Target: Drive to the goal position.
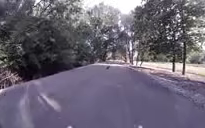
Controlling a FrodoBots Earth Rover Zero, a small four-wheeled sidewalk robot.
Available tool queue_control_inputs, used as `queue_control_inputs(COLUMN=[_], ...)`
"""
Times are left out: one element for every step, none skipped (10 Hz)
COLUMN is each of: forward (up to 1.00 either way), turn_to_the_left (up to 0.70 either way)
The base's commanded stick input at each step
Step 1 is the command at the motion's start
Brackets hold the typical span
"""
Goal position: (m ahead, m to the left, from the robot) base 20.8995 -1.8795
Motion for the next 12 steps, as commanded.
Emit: queue_control_inputs(forward=[0.70,0.70,0.70,0.70,0.70,0.70,0.70,0.70,0.70,0.70,0.70,0.70], turn_to_the_left=[0.00,0.00,0.00,0.00,0.00,0.00,0.00,0.00,0.00,0.00,0.00,0.00])
